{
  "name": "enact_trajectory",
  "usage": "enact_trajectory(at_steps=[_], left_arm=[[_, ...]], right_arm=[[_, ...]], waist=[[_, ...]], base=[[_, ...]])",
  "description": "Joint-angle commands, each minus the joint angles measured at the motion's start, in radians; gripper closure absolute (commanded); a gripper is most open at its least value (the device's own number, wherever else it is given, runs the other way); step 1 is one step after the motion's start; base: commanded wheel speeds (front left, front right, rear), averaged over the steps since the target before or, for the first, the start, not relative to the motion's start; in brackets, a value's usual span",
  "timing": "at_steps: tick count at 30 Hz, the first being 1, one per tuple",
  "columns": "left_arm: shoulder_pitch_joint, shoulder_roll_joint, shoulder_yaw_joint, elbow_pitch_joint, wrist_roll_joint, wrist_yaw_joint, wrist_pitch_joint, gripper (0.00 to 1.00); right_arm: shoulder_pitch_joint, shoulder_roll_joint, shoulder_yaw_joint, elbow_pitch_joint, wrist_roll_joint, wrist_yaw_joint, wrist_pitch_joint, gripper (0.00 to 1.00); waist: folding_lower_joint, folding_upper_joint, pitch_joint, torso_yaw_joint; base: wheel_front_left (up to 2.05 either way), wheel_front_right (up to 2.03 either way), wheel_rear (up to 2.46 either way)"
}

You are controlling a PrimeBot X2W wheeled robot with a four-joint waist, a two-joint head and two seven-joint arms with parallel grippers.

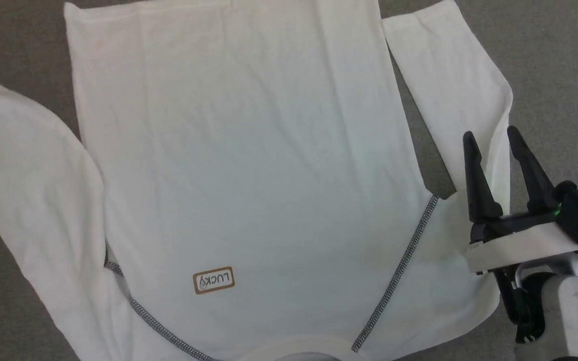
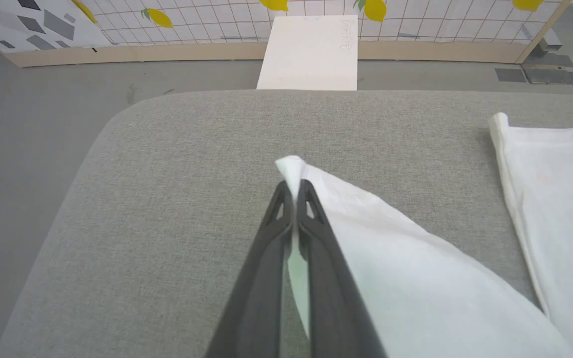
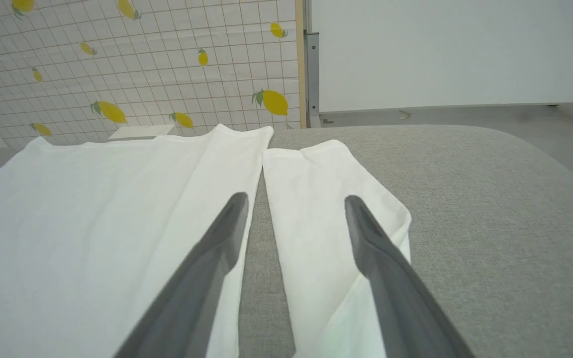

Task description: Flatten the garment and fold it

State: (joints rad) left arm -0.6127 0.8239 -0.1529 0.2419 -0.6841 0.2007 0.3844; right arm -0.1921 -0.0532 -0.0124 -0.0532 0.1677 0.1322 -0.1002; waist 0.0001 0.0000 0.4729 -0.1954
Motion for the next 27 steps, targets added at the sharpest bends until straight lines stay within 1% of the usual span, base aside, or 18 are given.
enact_trajectory(at_steps=[1, 3, 5, 10, 13, 16, 19, 22, 24, 27], left_arm=[[0.025, 0.011, 0.010, -0.003, 0.009, 0.010, -0.011, 1.00], [0.050, 0.023, 0.027, -0.003, 0.003, 0.010, -0.030, 1.00], [0.084, 0.036, 0.043, -0.024, 0.000, 0.022, -0.037, 1.00], [0.161, 0.088, 0.090, -0.061, -0.021, 0.021, -0.038, 1.00], [0.209, 0.107, 0.127, -0.117, -0.044, 0.036, -0.028, 1.00], [0.248, 0.137, 0.154, -0.173, -0.035, 0.057, -0.030, 1.00], [0.276, 0.146, 0.172, -0.259, -0.048, 0.065, -0.019, 1.00], [0.280, 0.130, 0.157, -0.363, -0.061, 0.064, -0.006, 1.00], [0.269, 0.109, 0.128, -0.439, -0.061, 0.066, 0.002, 1.00], [0.224, 0.048, 0.045, -0.546, -0.060, 0.059, 0.016, 1.00]], right_arm=[[0.018, 0.003, -0.006, -0.004, -0.005, -0.002, 0.006, 0.00], [0.037, 0.003, -0.015, -0.010, -0.007, -0.002, 0.016, 0.00], [0.061, 0.003, -0.027, -0.018, -0.008, -0.002, 0.025, 0.00], [0.117, 0.003, -0.051, -0.042, -0.011, -0.002, 0.054, 0.00], [0.150, 0.003, -0.067, -0.062, -0.012, -0.002, 0.071, 0.00], [0.171, 0.003, -0.076, -0.076, -0.007, -0.002, 0.080, 0.00], [0.188, 0.003, -0.079, -0.086, -0.004, -0.002, 0.088, 0.00], [0.197, 0.003, -0.080, -0.092, -0.002, -0.002, 0.094, 0.00], [0.199, 0.003, -0.076, -0.094, 0.000, -0.002, 0.098, 0.00], [0.198, 0.003, -0.069, -0.096, 0.003, -0.002, 0.102, 0.00]], waist=[[-0.0001, 0.0000, -0.102, 0.060], [-0.0001, 0.0000, -0.140, 0.074], [-0.0001, 0.0000, -0.182, 0.093], [-0.0001, 0.0000, -0.252, 0.129], [-0.0001, 0.0000, -0.285, 0.153], [-0.0001, 0.0000, -0.306, 0.169], [-0.0001, 0.0000, -0.321, 0.182], [-0.0001, 0.0000, -0.328, 0.191], [-0.0001, 0.0000, -0.331, 0.194], [-0.0001, 0.0000, -0.333, 0.194]], base=[[0.00, 0.00, 0.00], [0.00, 0.00, 0.00], [0.00, 0.00, 0.00], [0.00, 0.00, 0.00], [0.00, 0.00, 0.00], [0.00, 0.00, 0.00], [0.00, 0.00, 0.00], [0.00, 0.00, 0.00], [0.00, 0.00, 0.00], [0.00, 0.00, 0.00]])
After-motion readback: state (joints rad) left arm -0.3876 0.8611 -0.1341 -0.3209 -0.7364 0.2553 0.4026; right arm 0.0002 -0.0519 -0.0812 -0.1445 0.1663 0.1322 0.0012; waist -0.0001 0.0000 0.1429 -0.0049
